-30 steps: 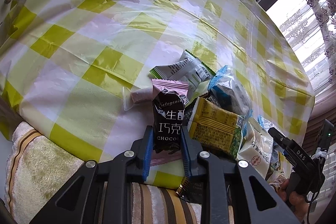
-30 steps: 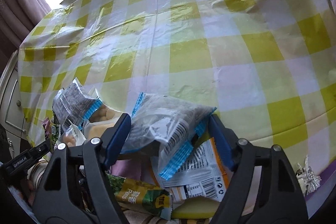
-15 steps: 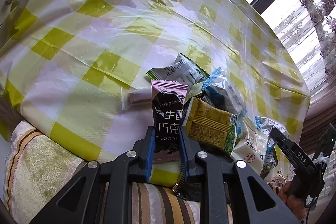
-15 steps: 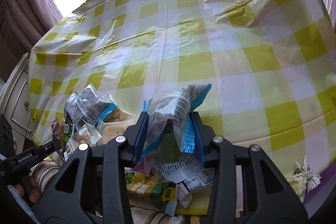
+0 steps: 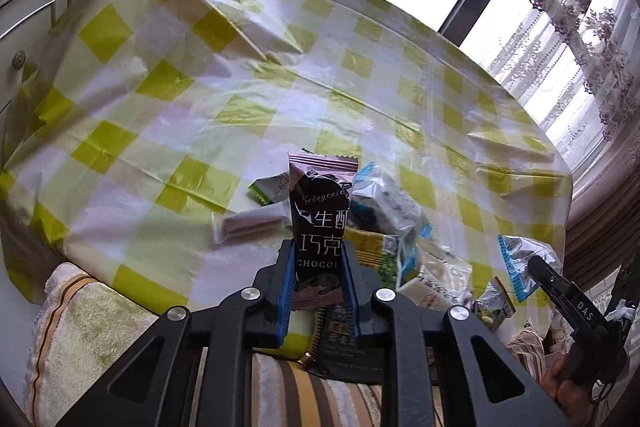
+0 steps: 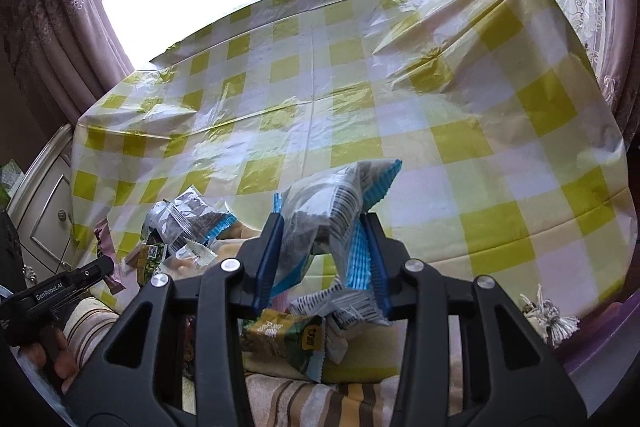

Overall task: Organize snacks
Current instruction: 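Lift both held snacks and carry them toward the white box, then open the right tool over the box while the left tool drops the chocolate bar in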

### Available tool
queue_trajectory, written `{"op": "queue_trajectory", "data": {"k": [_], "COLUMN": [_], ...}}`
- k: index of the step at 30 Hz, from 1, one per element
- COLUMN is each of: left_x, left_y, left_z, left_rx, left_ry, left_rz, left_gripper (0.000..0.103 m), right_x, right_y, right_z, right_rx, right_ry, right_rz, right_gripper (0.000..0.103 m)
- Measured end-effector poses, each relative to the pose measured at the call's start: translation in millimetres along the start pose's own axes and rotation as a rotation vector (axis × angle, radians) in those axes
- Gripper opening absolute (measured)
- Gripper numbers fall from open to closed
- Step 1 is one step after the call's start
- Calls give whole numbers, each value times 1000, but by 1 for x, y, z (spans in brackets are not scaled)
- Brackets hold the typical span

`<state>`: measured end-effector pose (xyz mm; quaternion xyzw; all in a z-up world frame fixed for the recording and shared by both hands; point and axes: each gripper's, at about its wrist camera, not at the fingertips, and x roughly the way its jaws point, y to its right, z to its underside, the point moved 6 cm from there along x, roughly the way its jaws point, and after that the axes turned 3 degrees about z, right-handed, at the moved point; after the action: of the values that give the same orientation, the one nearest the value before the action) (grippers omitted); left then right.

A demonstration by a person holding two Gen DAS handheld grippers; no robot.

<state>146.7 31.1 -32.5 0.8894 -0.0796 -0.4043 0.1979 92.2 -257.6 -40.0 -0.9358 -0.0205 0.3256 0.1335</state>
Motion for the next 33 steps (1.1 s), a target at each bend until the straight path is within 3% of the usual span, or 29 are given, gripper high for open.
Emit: {"op": "queue_trajectory", "data": {"k": [6, 16, 26, 33], "left_x": [-5, 12, 29, 51], "left_y": [51, 181, 307, 355], "left_z": [8, 64, 154, 228], "left_rx": [76, 260, 473, 620], "left_ry": [-6, -138, -356, -585], "left_rz": [79, 284, 489, 502], "left_gripper": [22, 22, 22, 22], "right_x": [-29, -84, -119, -111], "right_y": [29, 114, 195, 239], "right_z": [7, 29, 78, 121], "right_rx": [51, 168, 269, 340], "right_ry": [12, 25, -32, -145], "right_rz": [17, 112, 251, 314], "right_gripper": [44, 44, 44, 44]}}
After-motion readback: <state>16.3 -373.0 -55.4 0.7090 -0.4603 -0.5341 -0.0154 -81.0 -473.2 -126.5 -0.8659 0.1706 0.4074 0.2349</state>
